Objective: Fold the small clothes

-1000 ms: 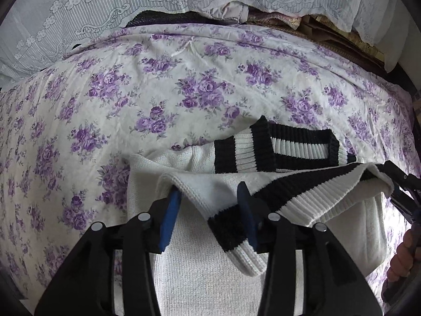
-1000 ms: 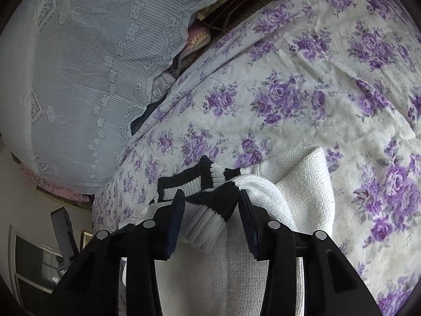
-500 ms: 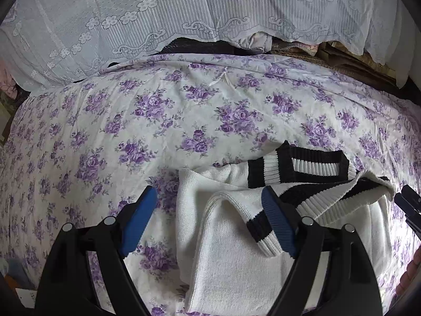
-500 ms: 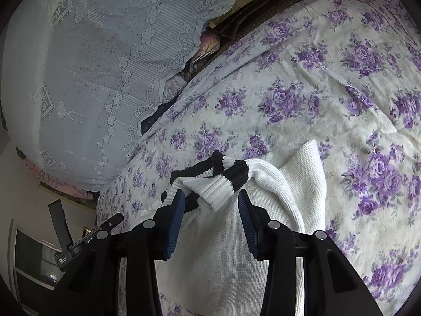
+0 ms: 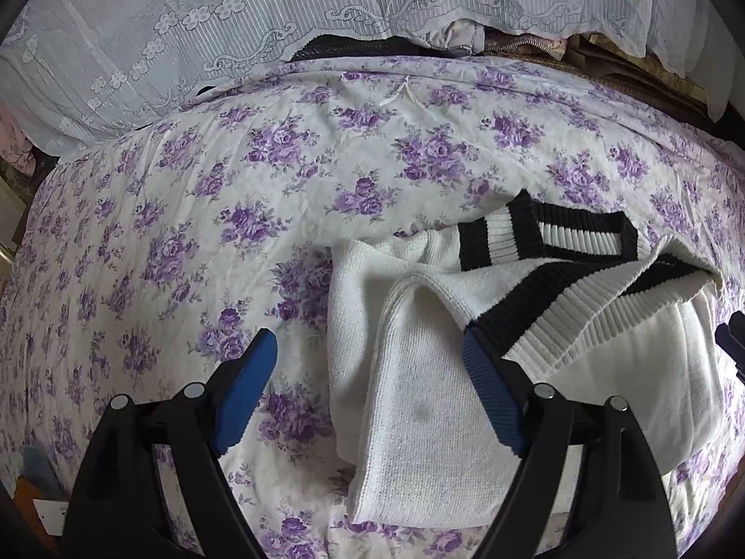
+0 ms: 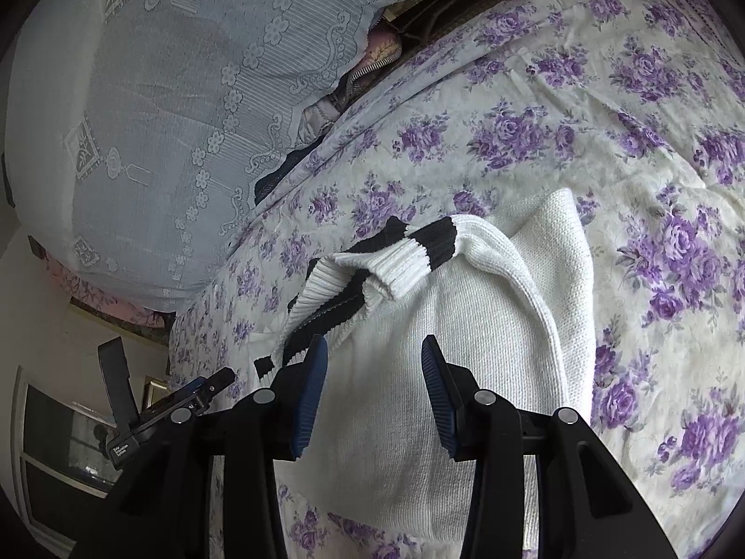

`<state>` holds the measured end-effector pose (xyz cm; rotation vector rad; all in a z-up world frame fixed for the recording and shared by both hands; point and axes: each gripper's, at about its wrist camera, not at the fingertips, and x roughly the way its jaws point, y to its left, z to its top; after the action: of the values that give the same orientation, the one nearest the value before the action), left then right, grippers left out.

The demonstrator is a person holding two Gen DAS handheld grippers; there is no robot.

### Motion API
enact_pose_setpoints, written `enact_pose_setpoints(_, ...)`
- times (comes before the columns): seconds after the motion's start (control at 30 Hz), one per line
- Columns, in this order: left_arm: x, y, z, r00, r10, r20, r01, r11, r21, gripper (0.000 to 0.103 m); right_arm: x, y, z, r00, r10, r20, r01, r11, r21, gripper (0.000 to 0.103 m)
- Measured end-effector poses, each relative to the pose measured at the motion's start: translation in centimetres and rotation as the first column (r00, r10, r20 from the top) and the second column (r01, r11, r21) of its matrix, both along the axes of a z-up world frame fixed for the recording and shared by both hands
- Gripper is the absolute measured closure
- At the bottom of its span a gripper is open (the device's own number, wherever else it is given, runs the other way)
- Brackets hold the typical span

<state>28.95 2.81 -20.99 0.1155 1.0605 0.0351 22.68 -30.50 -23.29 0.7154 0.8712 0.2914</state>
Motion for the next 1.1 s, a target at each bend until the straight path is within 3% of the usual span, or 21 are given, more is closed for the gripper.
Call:
enact_pose_setpoints(0.33, -1.2, -0.7, -4.3, 0.993, -0.075, -0.093, 0.079, 0.996, 0.042, 0.023, 0.3, 0.3, -1.9, 0.999, 0.014, -0.03, -0.014, 1.0, 0.007, 0.06)
enact_pose_setpoints(0.47, 0.4, -1.5, -4.4, 0.994, -0.089, -0.071, 0.093, 0.994, 0.056, 0.019, 1.4, 0.9, -2.8, 0.999, 0.029, -0.044, -0.028, 1.0, 0.005, 0.06)
enact_pose_setpoints(0.57, 3.4, -2.0, -3.9, 0.999, -0.013, -0.036, 0.016, 0.997, 0.081, 0.019, 3.6, 1.4, -2.7, 0.999, 0.026, -0.039, -0.027, 0.999, -0.019, 0.06)
enact_pose_setpoints(0.6, 4.6, -1.4, -3.6, 0.998, 0.053, -0.026, -0.052, 0.997, 0.052, 0.019, 4.6, 1.3, -2.3, 1.0, 0.014, -0.024, -0.015, 1.0, -0.028, 0.06)
enact_pose_setpoints(0.7, 5.9, 1.0, -3.6, 0.981, 0.178, -0.077, -0.189, 0.969, -0.16, 0.019, 7.0, 0.4, -1.0, 0.999, -0.038, 0.01, 0.038, 0.998, -0.057, 0.06)
enact_pose_setpoints(0.77, 5.5, 1.1, -4.1, 0.979, 0.174, -0.101, -0.188, 0.971, -0.149, 0.019, 7.3, 0.2, -0.2, 0.999, -0.043, 0.029, 0.045, 0.996, -0.083, 0.06)
enact_pose_setpoints(0.83, 4.4, 1.1, -4.0, 0.983, 0.17, -0.074, -0.176, 0.981, -0.084, 0.019, 6.5, 0.3, 0.2, 0.998, -0.039, 0.041, 0.044, 0.991, -0.125, 0.06)
enact_pose_setpoints(0.87, 3.9, 1.2, -3.7, 0.985, 0.165, -0.057, -0.17, 0.982, -0.088, 0.019, 6.0, 0.3, 0.1, 0.998, -0.038, 0.046, 0.043, 0.99, -0.132, 0.06)
enact_pose_setpoints(1.03, 2.6, 1.7, -2.4, 0.995, 0.095, -0.021, -0.097, 0.965, -0.244, 0.019, 4.9, 1.8, -1.2, 1.0, 0.008, 0.014, -0.007, 0.992, -0.123, 0.06)
enact_pose_setpoints(1.1, 2.5, 0.6, -2.5, 0.999, 0.045, -0.022, -0.049, 0.975, -0.216, 0.019, 5.5, 3.0, -1.5, 0.999, 0.046, 0.0, -0.046, 0.989, -0.138, 0.06)
